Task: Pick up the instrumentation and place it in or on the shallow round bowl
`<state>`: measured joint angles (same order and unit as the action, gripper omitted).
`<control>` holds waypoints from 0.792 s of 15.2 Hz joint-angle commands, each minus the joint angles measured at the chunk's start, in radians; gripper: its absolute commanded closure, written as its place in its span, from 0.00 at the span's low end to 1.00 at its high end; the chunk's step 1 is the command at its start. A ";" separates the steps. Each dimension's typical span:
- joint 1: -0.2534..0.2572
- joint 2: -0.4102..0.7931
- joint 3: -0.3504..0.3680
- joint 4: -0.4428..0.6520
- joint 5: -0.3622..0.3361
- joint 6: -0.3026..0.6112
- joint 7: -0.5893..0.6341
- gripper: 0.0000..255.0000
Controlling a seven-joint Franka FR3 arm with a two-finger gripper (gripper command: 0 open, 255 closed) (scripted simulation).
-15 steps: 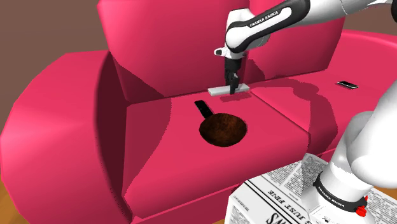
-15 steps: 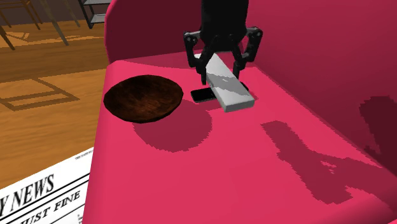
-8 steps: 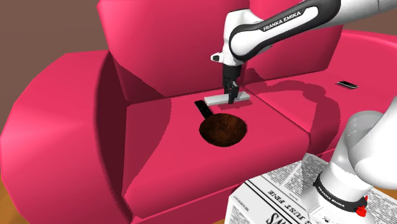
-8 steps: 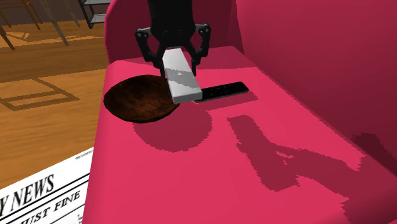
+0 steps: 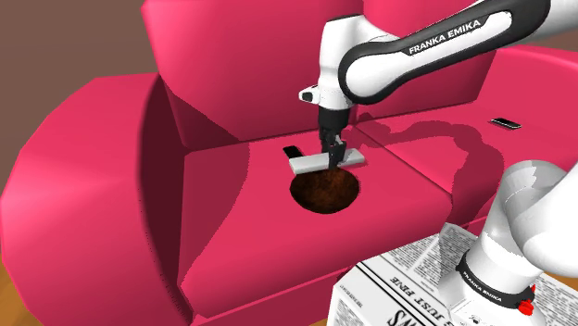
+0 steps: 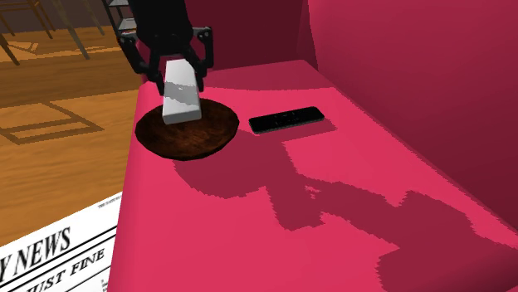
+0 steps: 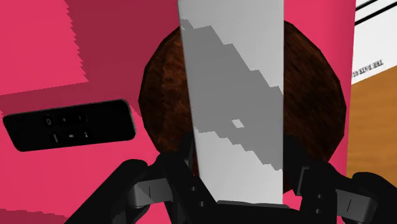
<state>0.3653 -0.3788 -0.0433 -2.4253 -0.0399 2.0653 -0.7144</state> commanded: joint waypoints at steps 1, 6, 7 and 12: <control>0.005 0.004 0.009 -0.021 0.003 0.026 0.014 1.00; 0.005 0.033 0.008 -0.066 0.002 0.100 0.015 1.00; 0.005 0.040 0.007 -0.074 0.001 0.115 0.015 1.00; 0.004 0.080 0.006 -0.116 0.000 0.197 0.017 1.00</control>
<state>0.3686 -0.3072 -0.0383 -2.5308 -0.0398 2.2420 -0.7002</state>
